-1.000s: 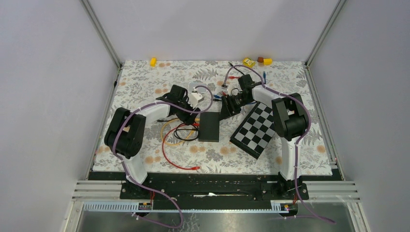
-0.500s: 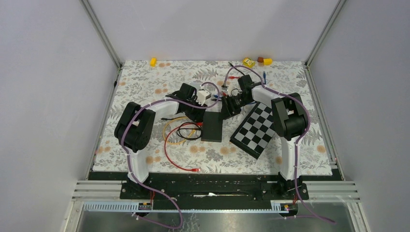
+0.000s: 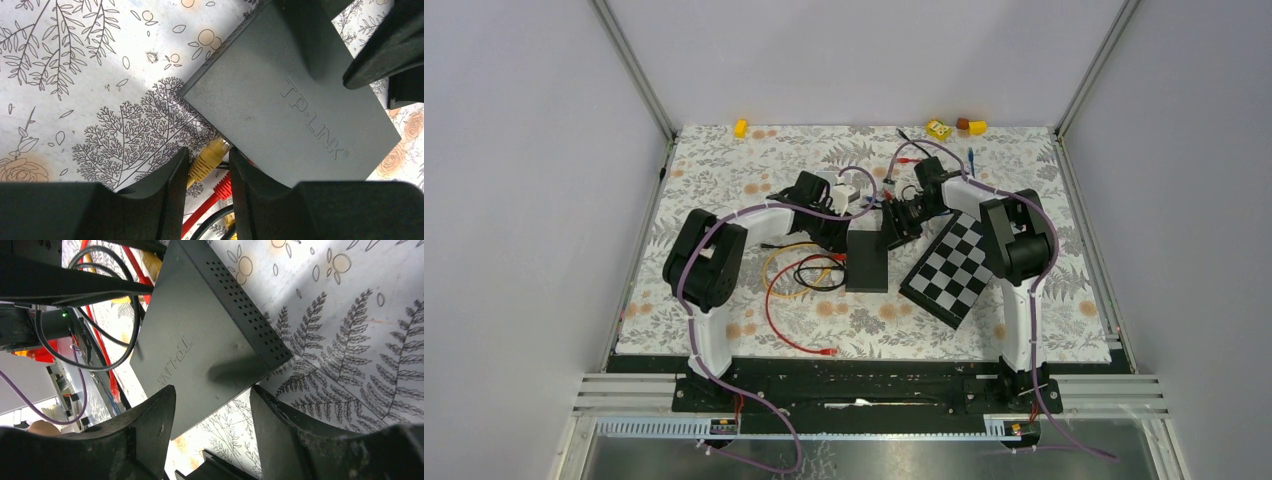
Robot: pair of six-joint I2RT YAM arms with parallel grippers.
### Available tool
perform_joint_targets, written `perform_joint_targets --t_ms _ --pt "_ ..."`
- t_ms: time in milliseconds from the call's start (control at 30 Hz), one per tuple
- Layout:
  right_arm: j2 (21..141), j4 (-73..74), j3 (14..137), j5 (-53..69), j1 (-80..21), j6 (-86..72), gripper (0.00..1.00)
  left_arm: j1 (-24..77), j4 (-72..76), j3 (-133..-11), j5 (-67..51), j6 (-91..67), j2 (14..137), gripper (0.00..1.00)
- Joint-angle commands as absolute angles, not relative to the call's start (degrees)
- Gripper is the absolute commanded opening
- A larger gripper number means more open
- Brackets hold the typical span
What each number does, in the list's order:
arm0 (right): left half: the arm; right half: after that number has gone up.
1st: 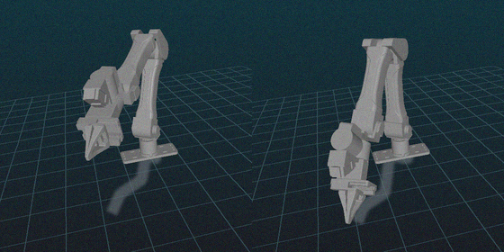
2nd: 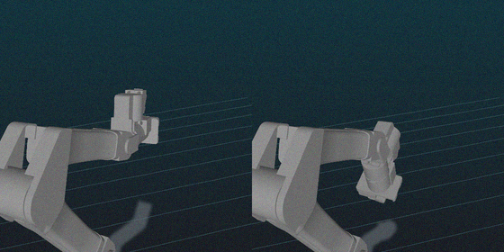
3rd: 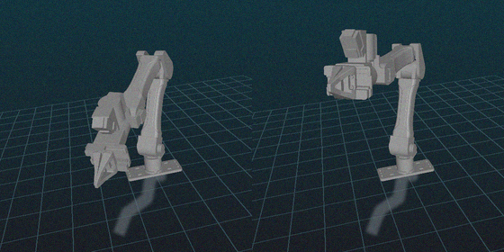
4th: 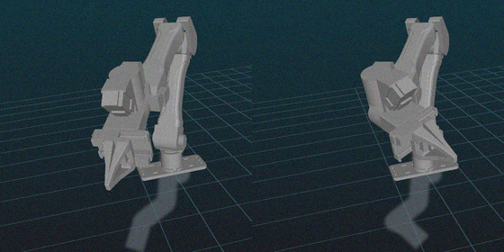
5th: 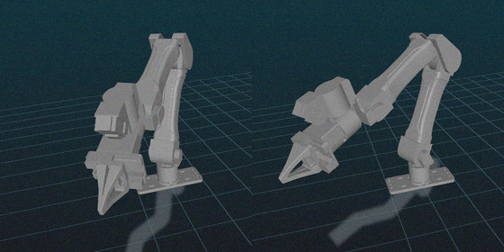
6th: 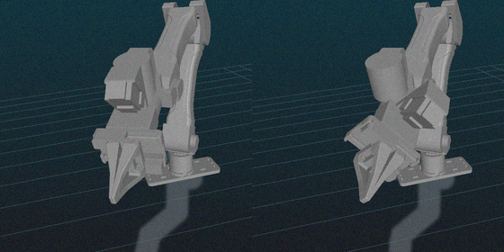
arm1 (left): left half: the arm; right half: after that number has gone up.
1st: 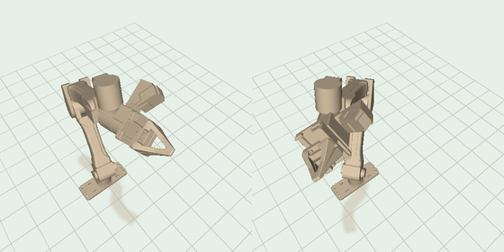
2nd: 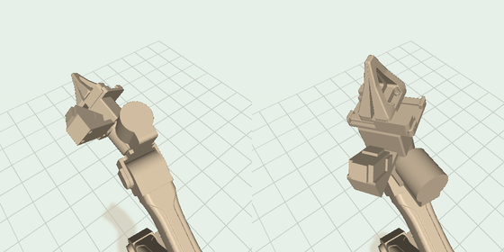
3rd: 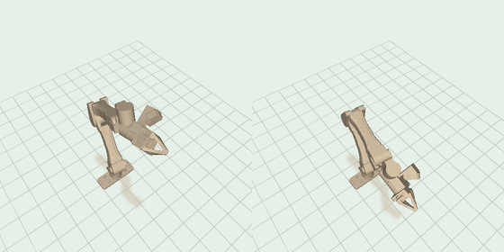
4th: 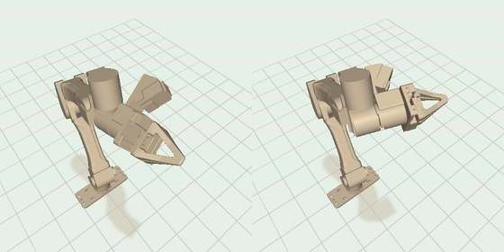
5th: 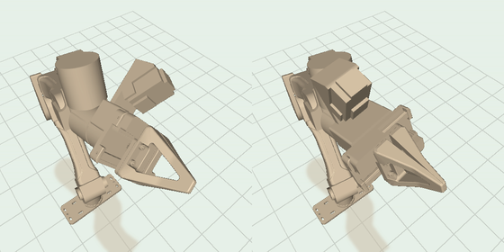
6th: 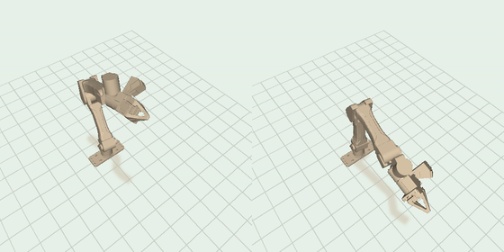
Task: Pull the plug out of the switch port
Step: Pull the connector from the switch port.
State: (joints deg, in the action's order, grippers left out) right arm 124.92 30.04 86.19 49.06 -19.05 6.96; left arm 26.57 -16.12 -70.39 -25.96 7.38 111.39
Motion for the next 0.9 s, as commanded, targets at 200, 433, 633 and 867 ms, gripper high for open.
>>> perform_joint_targets --t_ms 200,433,633,867 --pt "129.0 31.1 94.7 48.0 -19.7 8.1 0.64 21.7 -16.6 -69.3 -39.8 0.7 113.6 0.47" --pt "126.4 31.8 93.0 45.6 -19.6 10.9 0.64 19.4 -16.4 -70.4 -44.5 -1.5 116.8 0.53" --pt "124.4 31.2 89.3 45.8 -19.7 11.6 0.64 17.9 -16.4 -71.8 -48.5 -3.3 120.6 0.49" --pt "124.7 31.0 88.4 46.2 -19.7 12.4 0.64 16.0 -14.5 -71.7 -50.9 -5.1 122.6 0.44"
